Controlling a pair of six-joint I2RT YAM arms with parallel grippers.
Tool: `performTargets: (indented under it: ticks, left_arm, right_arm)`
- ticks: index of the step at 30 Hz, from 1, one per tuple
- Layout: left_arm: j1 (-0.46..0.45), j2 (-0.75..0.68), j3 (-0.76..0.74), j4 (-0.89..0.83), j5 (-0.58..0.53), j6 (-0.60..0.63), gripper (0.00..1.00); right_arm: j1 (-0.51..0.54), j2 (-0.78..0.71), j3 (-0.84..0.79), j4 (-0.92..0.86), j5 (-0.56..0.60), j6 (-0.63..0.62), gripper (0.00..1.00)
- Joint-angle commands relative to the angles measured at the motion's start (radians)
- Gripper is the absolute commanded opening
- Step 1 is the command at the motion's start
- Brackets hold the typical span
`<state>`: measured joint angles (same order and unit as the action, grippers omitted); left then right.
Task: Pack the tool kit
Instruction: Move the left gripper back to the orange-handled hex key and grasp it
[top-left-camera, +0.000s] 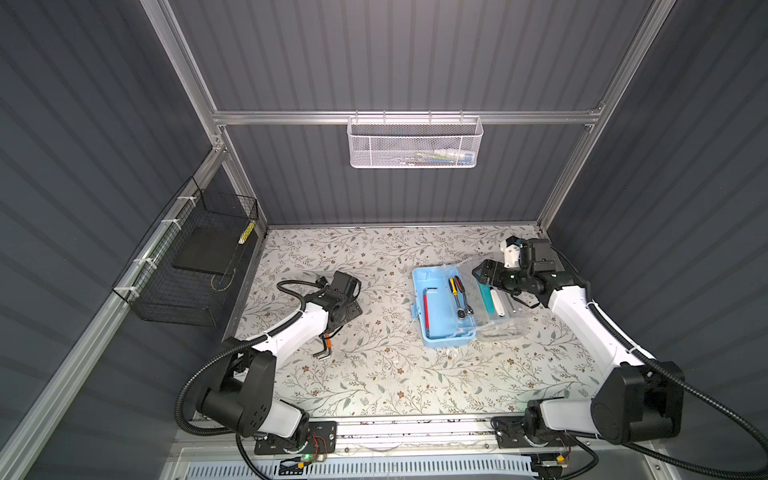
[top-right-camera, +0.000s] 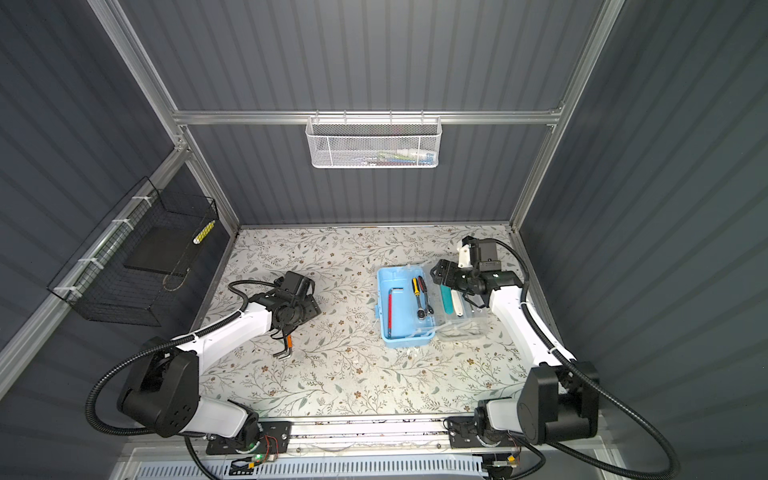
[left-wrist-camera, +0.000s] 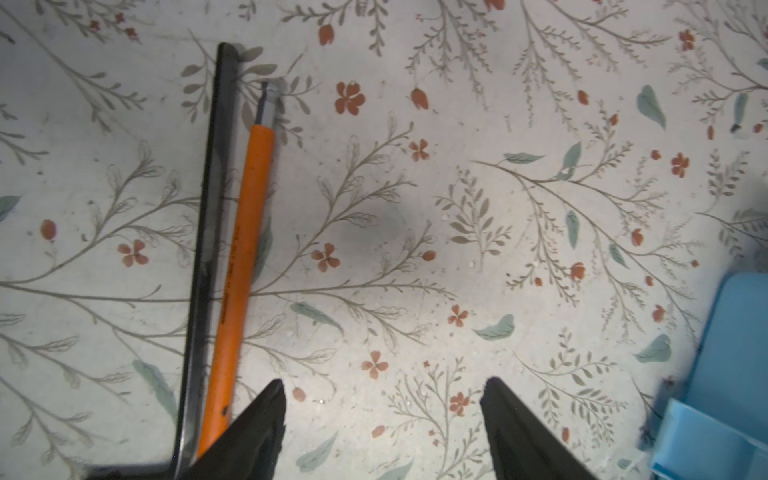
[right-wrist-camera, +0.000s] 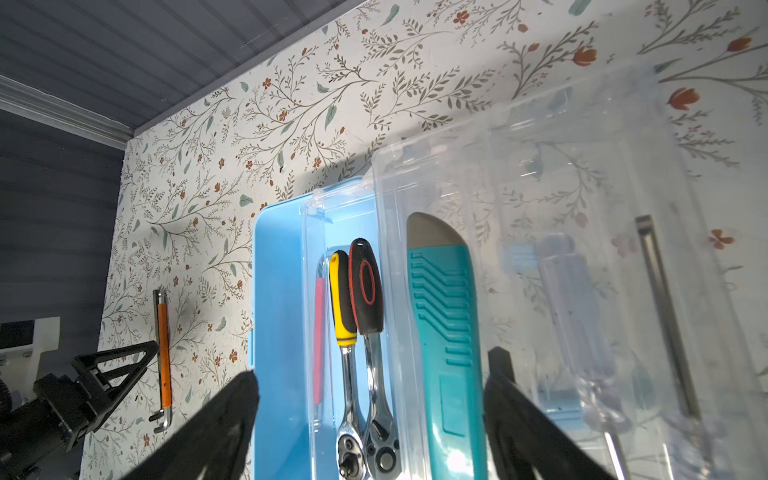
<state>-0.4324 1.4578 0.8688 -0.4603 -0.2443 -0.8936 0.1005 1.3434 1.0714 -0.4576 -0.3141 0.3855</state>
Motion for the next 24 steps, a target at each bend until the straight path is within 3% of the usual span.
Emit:
performTargets:
  ticks: [1,24]
  left_arm:
    - [0.02,-0.017,-0.03,-0.034,-0.021,0.022,0.75]
    - [0.061,-0.007,-0.144,0.011,0.013,0.054,0.61]
  right_arm:
    - [0.002,-0.014,-0.011,-0.007,-0.002,0.006,0.86]
    - [0.002,0.007,0.02,-0.011,-0.003,0.016,0.85]
